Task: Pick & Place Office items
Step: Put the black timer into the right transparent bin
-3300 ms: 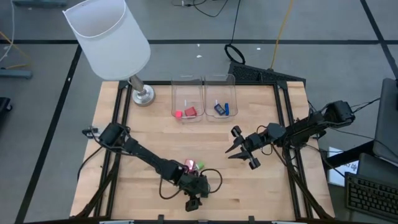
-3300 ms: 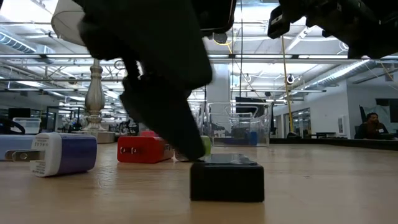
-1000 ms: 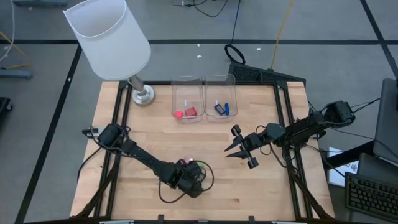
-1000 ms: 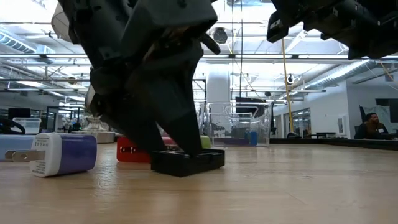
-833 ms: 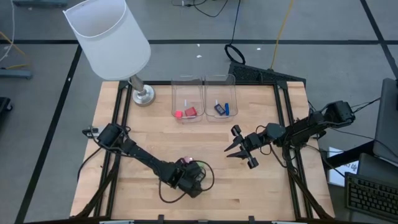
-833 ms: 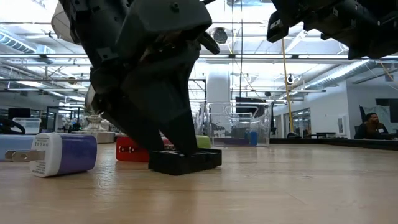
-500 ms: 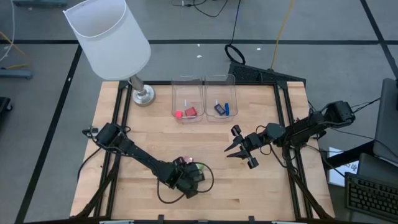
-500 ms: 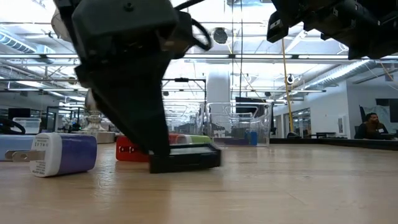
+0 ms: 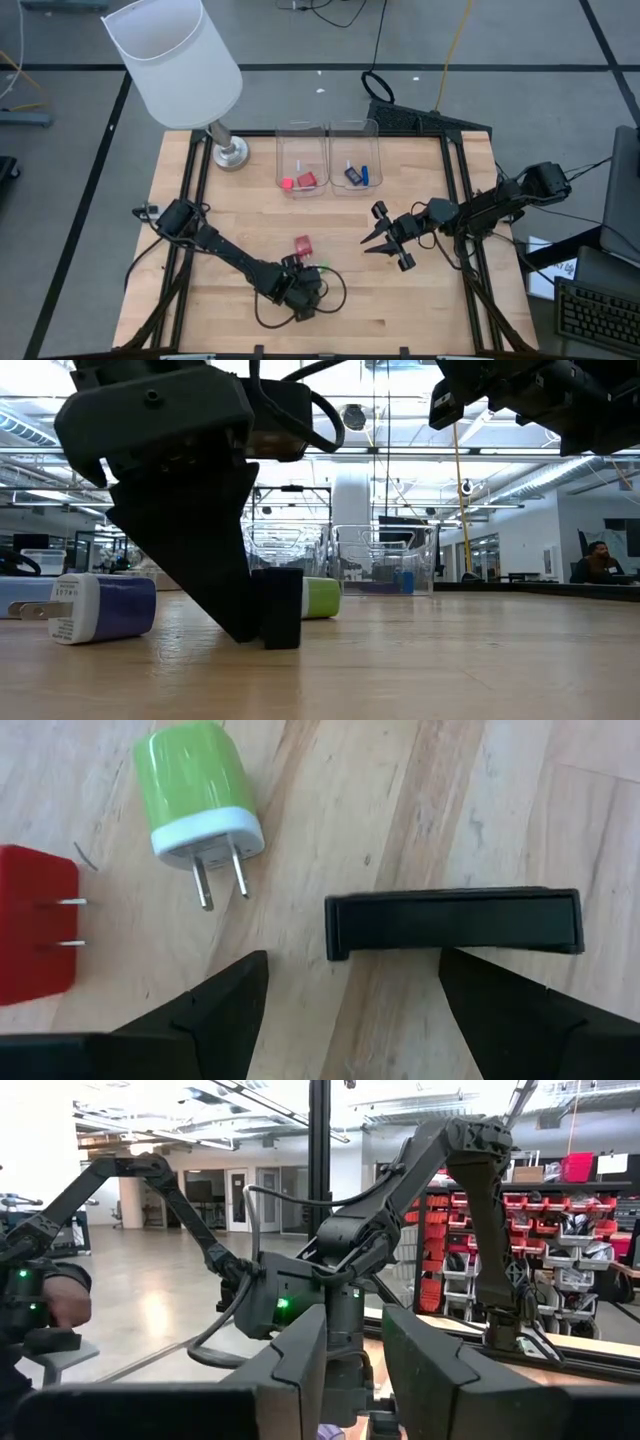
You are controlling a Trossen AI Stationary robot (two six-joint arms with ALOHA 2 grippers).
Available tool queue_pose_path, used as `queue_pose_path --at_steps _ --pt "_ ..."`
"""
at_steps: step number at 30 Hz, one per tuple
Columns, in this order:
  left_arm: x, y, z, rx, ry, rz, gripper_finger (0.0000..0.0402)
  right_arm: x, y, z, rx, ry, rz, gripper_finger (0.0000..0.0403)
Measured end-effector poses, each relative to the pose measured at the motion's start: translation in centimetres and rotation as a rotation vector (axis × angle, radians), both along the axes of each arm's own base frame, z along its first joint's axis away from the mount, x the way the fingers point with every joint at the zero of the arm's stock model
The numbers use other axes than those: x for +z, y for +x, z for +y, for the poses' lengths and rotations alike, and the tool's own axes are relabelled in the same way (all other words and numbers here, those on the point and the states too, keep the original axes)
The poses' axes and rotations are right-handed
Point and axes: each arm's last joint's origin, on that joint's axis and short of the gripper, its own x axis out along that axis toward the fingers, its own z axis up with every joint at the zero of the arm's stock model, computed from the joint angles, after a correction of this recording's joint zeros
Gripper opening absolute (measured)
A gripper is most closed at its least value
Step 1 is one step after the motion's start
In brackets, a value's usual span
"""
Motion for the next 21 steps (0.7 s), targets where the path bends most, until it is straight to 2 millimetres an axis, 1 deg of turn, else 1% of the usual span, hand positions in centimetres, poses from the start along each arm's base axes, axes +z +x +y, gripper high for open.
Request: queue_pose_path --at_steps 5,8,11,18,21 --pt "0.0 -0.1 -0.2 -0.109 0.088 -0.008 0.0294 0.0 0.0 0.0 0.0 0.0 0.001 0.0091" --pt "0.0 -0.5 -0.4 -0.182 0.163 0.013 0.0294 0.0 0.0 0.0 0.0 -0.001 0.003 0.0091" --pt "0.0 -0.8 -0.5 -0.219 0.217 0.031 0.0294 -0.1 0.0 0.0 0.0 -0.001 0.005 0.0091" --pt "0.9 -0.9 -0.5 -0.382 0.285 0.024 0.0294 -0.1 0.0 0.0 0.0 -0.001 0.006 0.0091" --pt "1.4 -0.8 -0.4 -0.477 0.345 0.018 0.0294 -0.1 0.0 0.0 0.001 0.001 0.011 0.0091"
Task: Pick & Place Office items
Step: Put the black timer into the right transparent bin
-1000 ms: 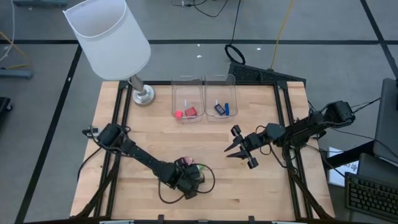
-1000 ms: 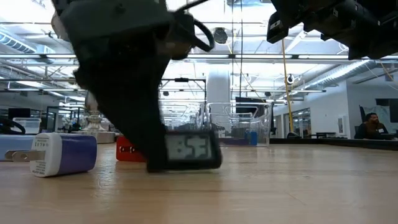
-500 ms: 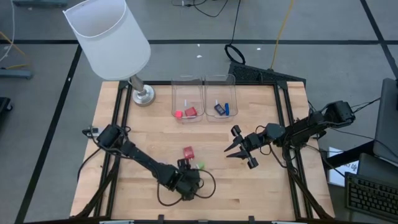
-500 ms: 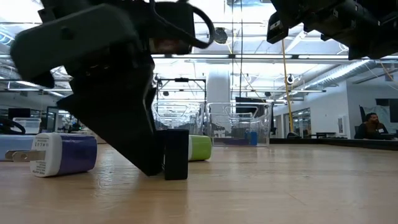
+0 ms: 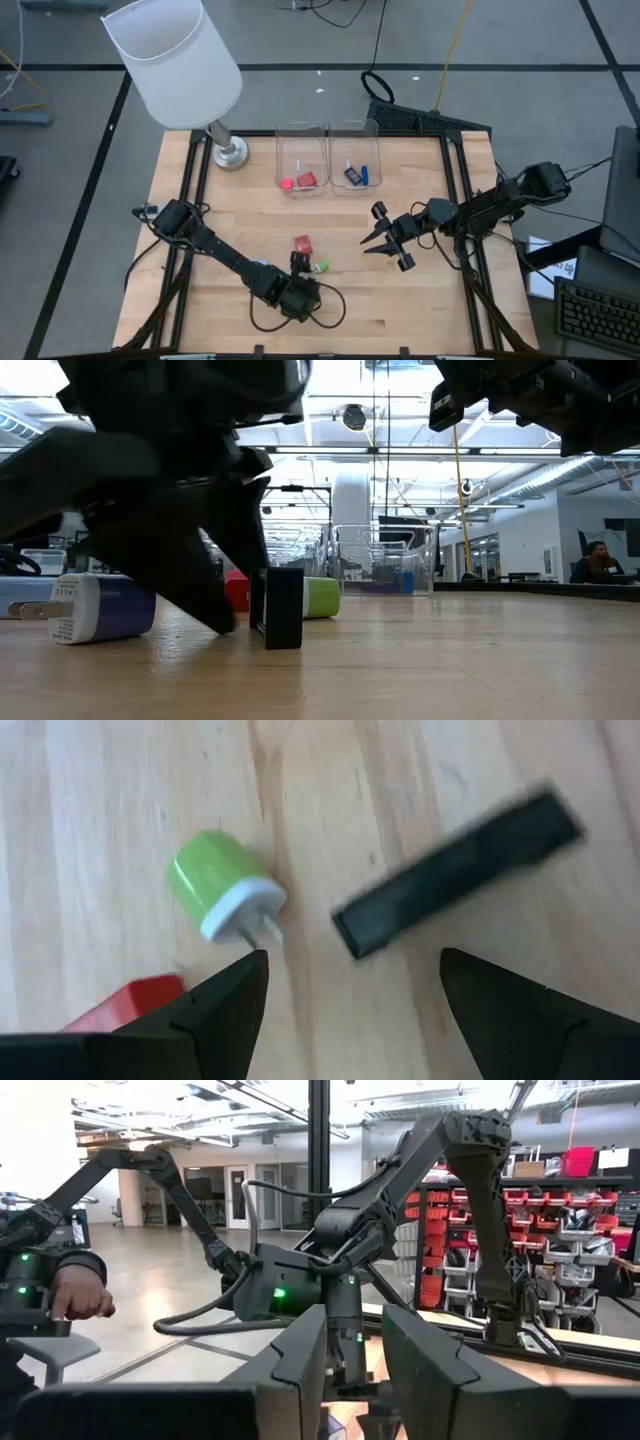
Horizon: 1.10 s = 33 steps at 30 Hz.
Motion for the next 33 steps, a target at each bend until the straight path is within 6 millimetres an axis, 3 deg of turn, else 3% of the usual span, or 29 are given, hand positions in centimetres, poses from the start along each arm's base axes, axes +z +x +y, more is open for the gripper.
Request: queue_pose_path --at_steps 9,18,33 --pt "0.3 1.4 -0.3 -0.242 -0.035 -0.043 0.0294 -0.1 0.0 0.0 0.0 -0.002 0.012 0.0091" --pt "0.4 2.5 0.9 -0.255 -0.133 -0.04 0.0294 -0.1 0.0 0.0 0.001 0.001 0.014 0.0091" --pt "0.2 2.0 1.6 -0.232 -0.135 0.042 0.0293 -0.1 0.0 0.0 0.005 0.004 0.015 0.0091"
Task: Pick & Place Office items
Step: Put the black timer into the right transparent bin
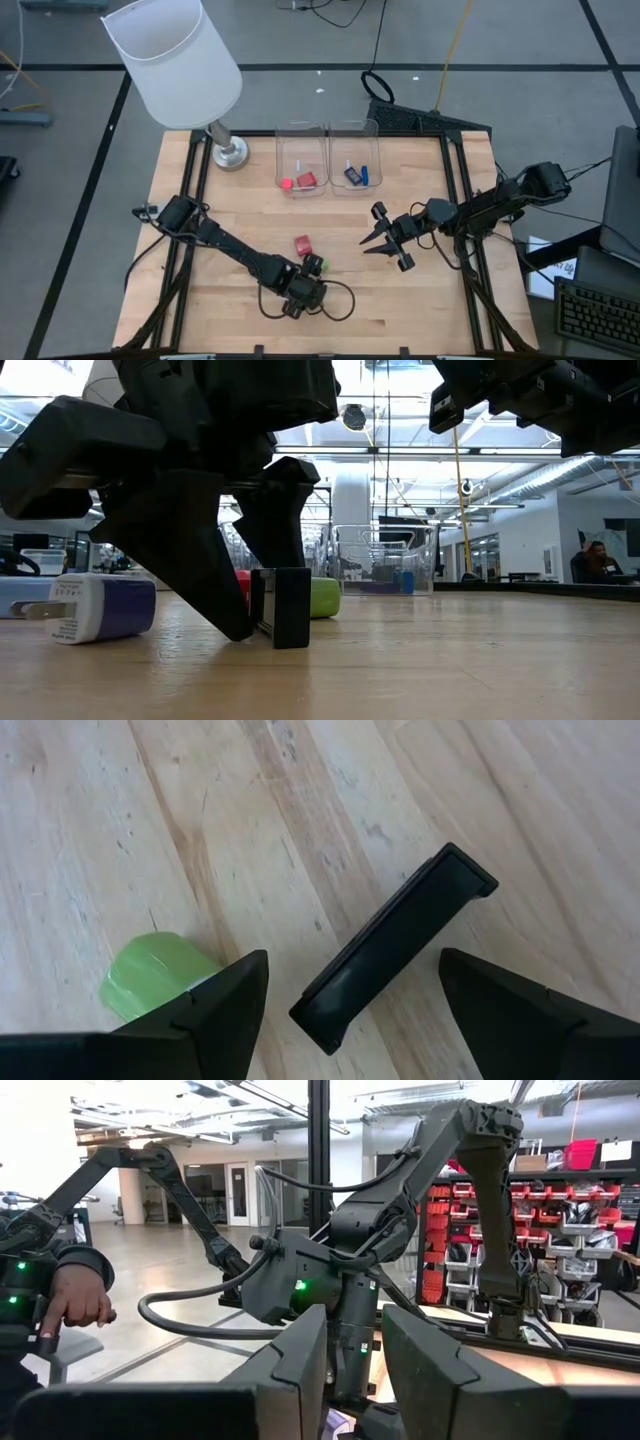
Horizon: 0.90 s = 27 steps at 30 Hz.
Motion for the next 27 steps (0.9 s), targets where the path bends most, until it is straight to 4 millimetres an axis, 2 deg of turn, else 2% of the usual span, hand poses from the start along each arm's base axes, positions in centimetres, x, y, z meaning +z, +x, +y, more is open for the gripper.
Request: queue_pose_path --at_steps 4,12,17,22,27 --pt "0.0 0.0 0.0 -0.001 -0.001 0.003 0.0267 0.0 0.0 0.0 0.0 0.0 0.0 0.0091" --pt "0.0 0.0 0.2 0.057 -0.022 0.005 0.0147 0.0 0.0 0.0 0.0 0.0 0.0 0.0091" --pt "0.0 0.3 0.7 0.153 -0.056 0.002 0.0095 0.0 0.0 0.0 0.001 0.0 0.001 0.0091" --pt "0.0 0.7 1.5 0.263 -0.1 0.0 0.0071 0.0 0.0 0.0 0.001 -0.001 0.002 0.0091" --pt "0.0 0.9 2.1 0.361 -0.136 -0.002 0.0073 -0.1 0.0 0.0 0.001 -0.001 0.008 0.0091"
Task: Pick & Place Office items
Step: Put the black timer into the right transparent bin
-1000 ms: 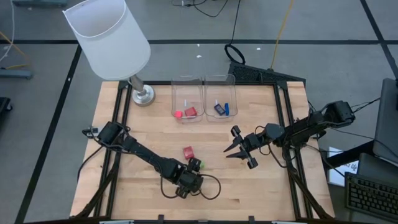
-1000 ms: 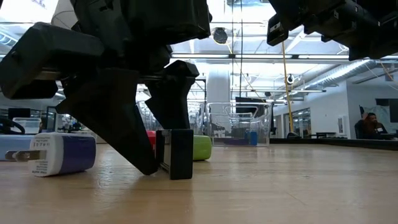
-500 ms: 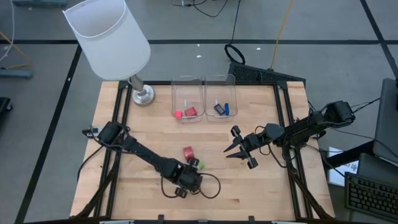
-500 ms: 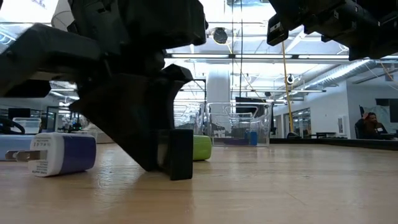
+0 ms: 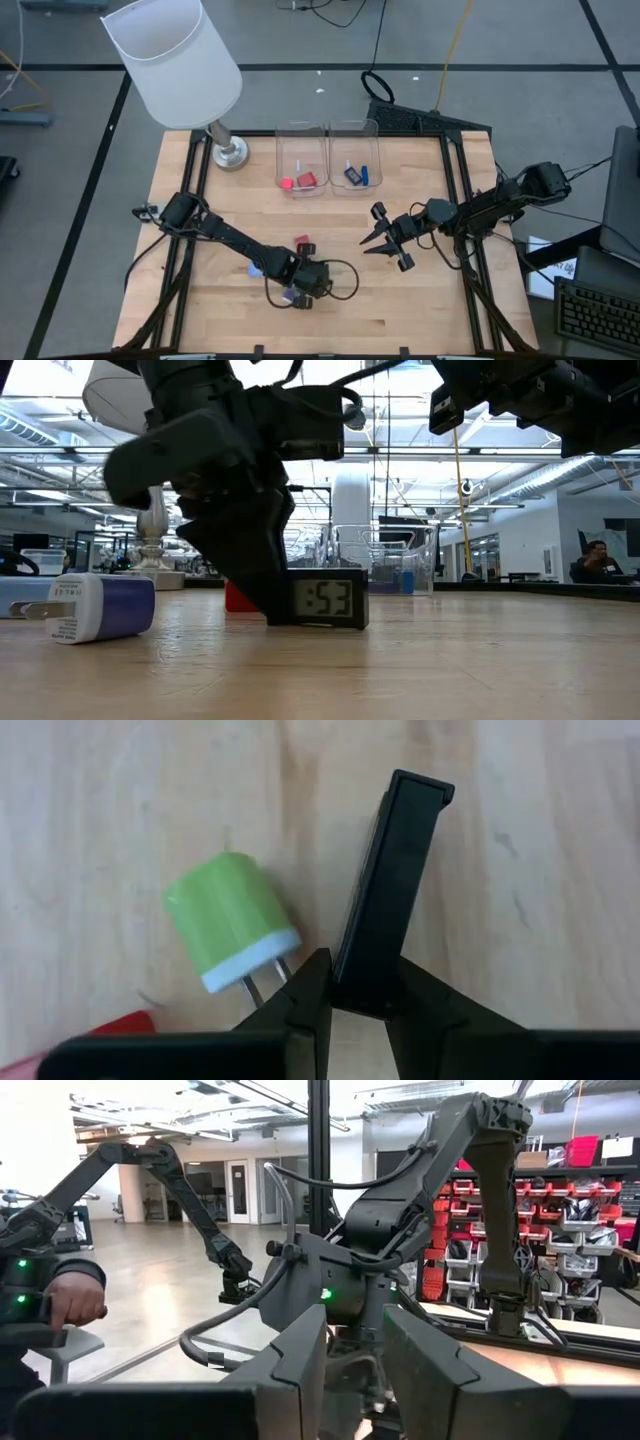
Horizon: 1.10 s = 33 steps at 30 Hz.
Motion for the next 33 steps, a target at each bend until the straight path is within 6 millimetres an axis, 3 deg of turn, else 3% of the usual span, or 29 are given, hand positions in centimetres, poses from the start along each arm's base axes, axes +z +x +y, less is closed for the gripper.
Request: queue_pose_path --at_steps 4,8,15,21,25,33 --pt "0.4 0.0 0.3 0.06 0.029 -0.029 0.0069 0.0 0.0 0.0 -0.001 0.0 0.002 0.0091" --pt "2.0 -0.1 0.5 0.078 0.047 -0.082 0.006 -0.1 -0.1 -0.1 -0.037 0.0 0.041 0.0091" --pt "7.5 -2.4 1.3 0.073 0.108 -0.146 0.006 -0.1 -1.0 -0.9 -0.245 -0.043 0.194 0.0091" --pt "12.1 -4.8 2.6 0.017 0.125 -0.367 0.006 0.7 -2.1 -1.2 -0.295 -0.057 0.222 0.0091" --pt "11.9 -6.6 4.6 0.013 0.093 -0.529 0.006 1.0 -2.5 -1.2 -0.293 -0.049 0.236 0.0091" --pt "8.7 -9.3 8.3 0.157 -0.048 -0.913 0.006 0.2 -2.3 -1.3 -0.329 -0.069 0.286 0.0091"
